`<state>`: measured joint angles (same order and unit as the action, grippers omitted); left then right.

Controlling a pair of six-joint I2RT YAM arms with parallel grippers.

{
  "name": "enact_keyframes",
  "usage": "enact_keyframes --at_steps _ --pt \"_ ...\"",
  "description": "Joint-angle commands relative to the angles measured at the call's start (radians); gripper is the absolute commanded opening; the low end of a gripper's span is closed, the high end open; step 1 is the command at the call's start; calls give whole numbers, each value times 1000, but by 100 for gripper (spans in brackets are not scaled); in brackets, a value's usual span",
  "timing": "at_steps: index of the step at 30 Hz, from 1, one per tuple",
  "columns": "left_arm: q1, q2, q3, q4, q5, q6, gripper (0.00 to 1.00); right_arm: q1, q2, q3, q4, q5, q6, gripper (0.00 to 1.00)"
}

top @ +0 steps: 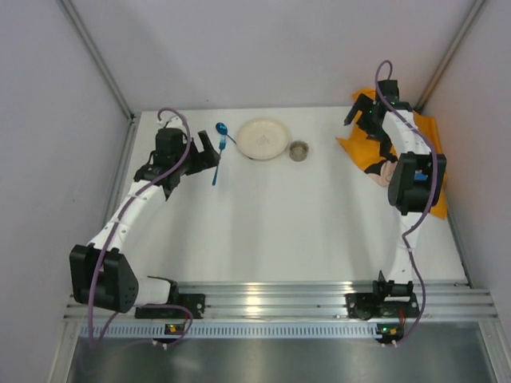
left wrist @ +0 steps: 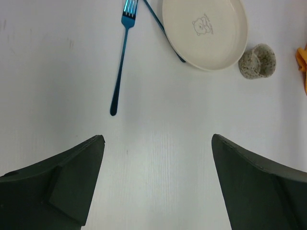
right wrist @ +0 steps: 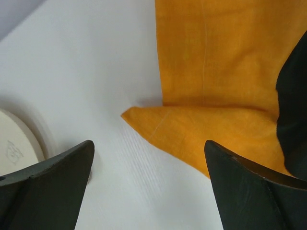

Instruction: Set the dinner table for one person

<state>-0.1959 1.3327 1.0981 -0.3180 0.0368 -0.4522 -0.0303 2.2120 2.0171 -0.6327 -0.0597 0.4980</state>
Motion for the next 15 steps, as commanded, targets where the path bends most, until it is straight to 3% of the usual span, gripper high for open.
enact_keyframes --at_steps 1,15 --pt "-25 -61 -15 -32 26 -31 99 23 10 45 -90 -11 2 98" --pt "-27 -136 -60 -124 5 -19 99 112 245 203 -272 181 -16 85"
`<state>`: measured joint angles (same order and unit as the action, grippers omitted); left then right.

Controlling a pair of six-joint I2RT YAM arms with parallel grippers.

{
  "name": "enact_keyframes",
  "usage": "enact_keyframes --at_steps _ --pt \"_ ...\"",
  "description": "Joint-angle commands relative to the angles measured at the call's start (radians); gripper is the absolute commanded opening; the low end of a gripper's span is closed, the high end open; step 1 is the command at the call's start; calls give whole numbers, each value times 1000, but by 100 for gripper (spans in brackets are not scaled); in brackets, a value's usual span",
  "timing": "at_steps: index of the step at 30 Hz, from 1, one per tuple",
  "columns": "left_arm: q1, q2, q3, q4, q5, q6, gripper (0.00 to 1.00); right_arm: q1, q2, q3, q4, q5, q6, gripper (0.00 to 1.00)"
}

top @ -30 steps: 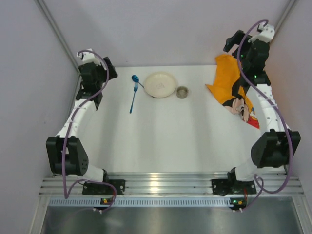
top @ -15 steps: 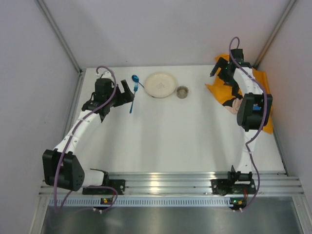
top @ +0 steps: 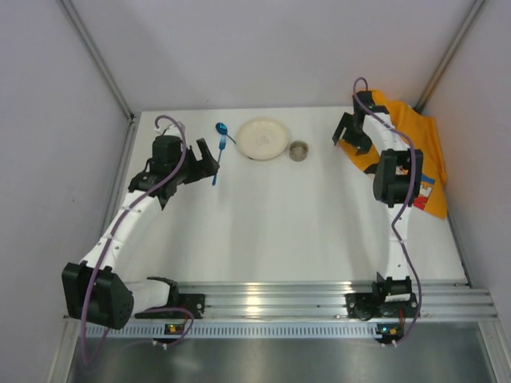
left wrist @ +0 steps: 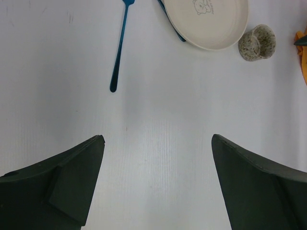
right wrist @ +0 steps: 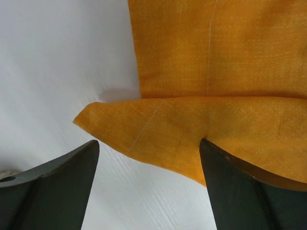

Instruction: Set the dinner table for one person

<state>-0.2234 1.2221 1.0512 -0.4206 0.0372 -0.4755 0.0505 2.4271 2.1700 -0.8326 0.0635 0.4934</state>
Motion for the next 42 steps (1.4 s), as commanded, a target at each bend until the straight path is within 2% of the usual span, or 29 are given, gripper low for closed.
enact_keyframes --at_steps 1,3,4,5,8,14,17,21,24,26,27,32,36,39,42 --pt "1 -27 -14 -29 1 8 99 32 42 51 -76 61 -10 81" --pt "1 -33 -13 -41 1 20 99 37 55 51 -82 67 -1 63" --pt "1 -36 -10 -53 -2 26 99 37 62 51 -82 68 4 51" --pt "1 -41 -8 -63 0 34 99 38 66 53 -82 67 7 30" --pt "1 -64 -2 -93 -5 51 99 37 63 59 -85 64 11 0" --pt "1 -124 -19 -121 16 63 99 41 -72 -7 -102 133 -13 0" --pt "1 -153 -39 -125 32 72 99 41 -274 -116 -108 183 -9 0" --pt "-1 -196 -60 -144 15 100 99 55 -518 -318 -128 225 8 0" --pt "-2 -225 -72 -152 1 112 99 98 -710 -574 -163 229 36 0" --pt "-13 -243 -79 -150 -2 113 99 144 -852 -680 -199 220 72 0" --pt "-17 -248 -82 -142 -2 113 99 161 -902 -784 -207 211 94 0" --pt "-56 -237 -71 -126 23 103 99 279 -1216 -1021 -305 131 230 0" --pt "-73 -233 -80 -110 43 94 99 370 -1349 -1115 -368 62 344 0" --pt "-77 -234 -83 -118 46 94 99 468 -1367 -1121 -385 35 421 0" --pt "-82 -242 -85 -126 43 97 99 645 -1321 -1095 -359 10 493 0"
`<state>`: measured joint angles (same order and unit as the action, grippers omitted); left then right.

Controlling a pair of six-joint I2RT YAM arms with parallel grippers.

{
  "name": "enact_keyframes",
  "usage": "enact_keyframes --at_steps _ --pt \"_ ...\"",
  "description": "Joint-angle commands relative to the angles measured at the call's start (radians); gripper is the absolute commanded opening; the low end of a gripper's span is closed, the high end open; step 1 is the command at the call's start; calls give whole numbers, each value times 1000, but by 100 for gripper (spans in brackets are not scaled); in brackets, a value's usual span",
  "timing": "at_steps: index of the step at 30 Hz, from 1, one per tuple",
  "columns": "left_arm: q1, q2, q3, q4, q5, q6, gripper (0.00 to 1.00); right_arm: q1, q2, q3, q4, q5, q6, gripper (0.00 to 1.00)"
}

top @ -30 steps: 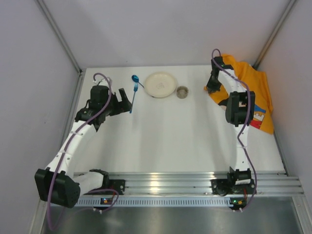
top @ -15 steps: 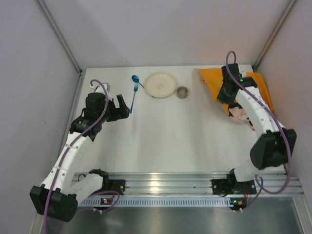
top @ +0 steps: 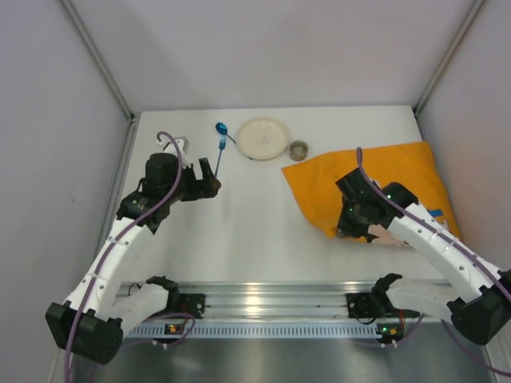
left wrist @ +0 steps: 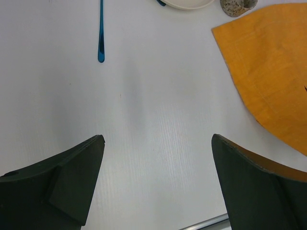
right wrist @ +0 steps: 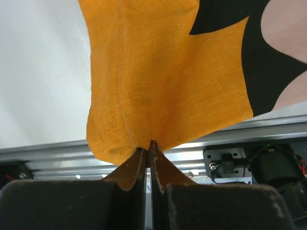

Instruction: Set the dinner table for one person

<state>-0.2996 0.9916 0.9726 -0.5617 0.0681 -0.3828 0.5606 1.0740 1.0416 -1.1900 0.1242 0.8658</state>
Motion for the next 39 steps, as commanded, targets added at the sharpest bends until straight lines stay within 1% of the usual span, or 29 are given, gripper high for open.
enact_keyframes --at_steps 1,3,4,5,6,7,8,9,10,11,12,13,15,18,19,20,21,22,24,25,26,28,29,33,36,39 --pt "-7 -11 -8 11 10 5 99 175 52 44 13 -61 128 0" --pt "-9 -10 -14 10 6 9 99 251 134 95 55 -64 142 0" --pt "-9 -7 -17 9 4 10 99 315 165 113 73 -72 144 0" --pt "-9 1 -20 11 7 12 99 341 231 133 126 -86 136 0" --pt "-10 7 -29 13 13 10 99 366 268 176 156 -104 110 5" --pt "-12 12 -34 11 18 10 99 404 302 204 186 -160 92 21" --pt "-13 33 -40 13 21 7 99 423 367 233 229 -181 73 43" --pt "-16 42 -41 14 38 2 99 459 398 312 228 -185 41 62" --pt "-21 56 -44 20 44 2 99 476 429 358 213 -176 23 73" --pt "-26 79 -49 25 53 1 99 489 479 406 186 -158 12 82" --pt "-32 94 -57 32 62 1 99 498 497 481 153 -140 4 88" --pt "-47 107 -60 46 68 -2 99 505 507 504 101 -127 -13 92" --pt "-79 162 -71 71 81 2 99 506 500 512 73 -94 -20 95" --pt "-121 244 -57 115 98 7 99 501 443 468 37 -20 -24 100" --pt "-153 312 -48 129 101 7 99 489 426 456 2 21 -18 100" --pt "-173 347 -34 150 102 7 99 483 390 442 -9 40 -11 100" --pt "-212 382 -3 164 102 5 99 469 370 413 -20 54 1 100" --pt "-229 468 18 175 104 2 99 441 347 394 -26 74 9 100" --pt "-274 559 93 197 111 -2 99 408 270 345 -28 81 28 100" --pt "-283 643 121 200 116 -5 99 372 245 330 -26 81 33 100" --pt "-289 692 182 195 139 -8 99 354 203 318 -25 80 35 100" --pt "-308 772 239 192 159 -21 99 305 164 290 -29 77 33 100" --pt "-312 842 289 189 168 -27 99 291 132 278 -43 77 32 100" --pt "-346 962 380 209 193 -50 99 228 73 255 -69 83 13 100" --pt "-374 1053 460 195 179 -48 99 196 53 242 -77 81 -5 100" --pt "-409 1148 561 116 135 -28 98 168 55 239 -77 77 -28 100"
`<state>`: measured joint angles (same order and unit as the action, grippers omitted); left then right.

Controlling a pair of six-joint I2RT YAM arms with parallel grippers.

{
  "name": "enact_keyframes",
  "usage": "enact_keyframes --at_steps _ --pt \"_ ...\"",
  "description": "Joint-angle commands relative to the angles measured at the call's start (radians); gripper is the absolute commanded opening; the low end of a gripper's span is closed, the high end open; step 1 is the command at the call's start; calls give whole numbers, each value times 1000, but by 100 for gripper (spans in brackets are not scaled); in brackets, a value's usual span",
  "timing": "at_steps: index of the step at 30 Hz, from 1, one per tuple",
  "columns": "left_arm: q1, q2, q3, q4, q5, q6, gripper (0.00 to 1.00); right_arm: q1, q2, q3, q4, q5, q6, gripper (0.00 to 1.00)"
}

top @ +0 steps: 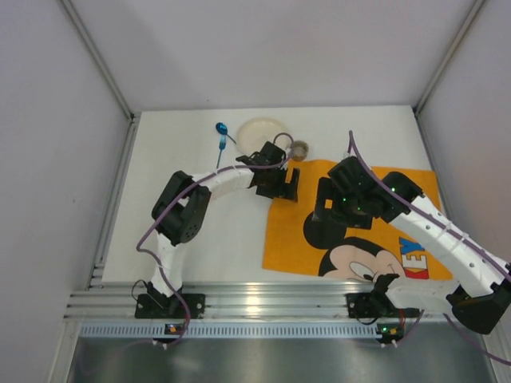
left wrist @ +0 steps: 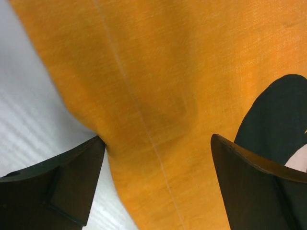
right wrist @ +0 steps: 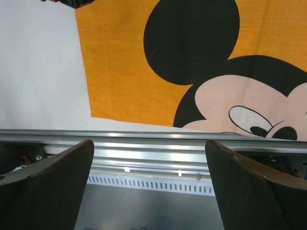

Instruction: Set the dinner table for one person

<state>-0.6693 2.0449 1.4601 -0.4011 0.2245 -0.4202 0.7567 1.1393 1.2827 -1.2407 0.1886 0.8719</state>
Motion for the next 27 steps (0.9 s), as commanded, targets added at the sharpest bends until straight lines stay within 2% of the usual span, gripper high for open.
enact_keyframes --at_steps 1,3,4,5,7,8,10,11,16,19,22,27 --pt "-47 119 98 -73 -52 14 94 -36 -9 -2 -25 9 -40 100" --pt "-59 155 147 -136 -63 18 80 -48 5 6 -22 6 -62 100" --pt "-59 181 155 -146 -54 17 56 -54 17 10 -17 6 -70 100" --pt "-59 187 152 -156 -50 15 46 -59 22 17 -16 5 -77 100" --pt "-59 187 138 -157 -51 12 35 -72 40 20 -5 3 -97 100" --pt "-58 181 122 -166 -65 14 22 -77 45 21 -2 2 -109 100" --pt "-56 150 100 -182 -95 17 10 -86 60 24 9 -8 -119 100" --pt "-55 137 68 -195 -121 23 0 -91 66 27 21 -11 -123 100" --pt "-12 -46 -124 -200 -207 15 0 -99 99 33 53 -28 -137 100" --pt "63 -216 -320 -206 -246 3 0 -102 115 35 76 -34 -139 100" --pt "151 -372 -414 -232 -269 21 0 -106 132 24 109 -43 -139 100" --pt "266 -474 -428 -284 -338 106 0 -108 166 20 159 -60 -145 100"
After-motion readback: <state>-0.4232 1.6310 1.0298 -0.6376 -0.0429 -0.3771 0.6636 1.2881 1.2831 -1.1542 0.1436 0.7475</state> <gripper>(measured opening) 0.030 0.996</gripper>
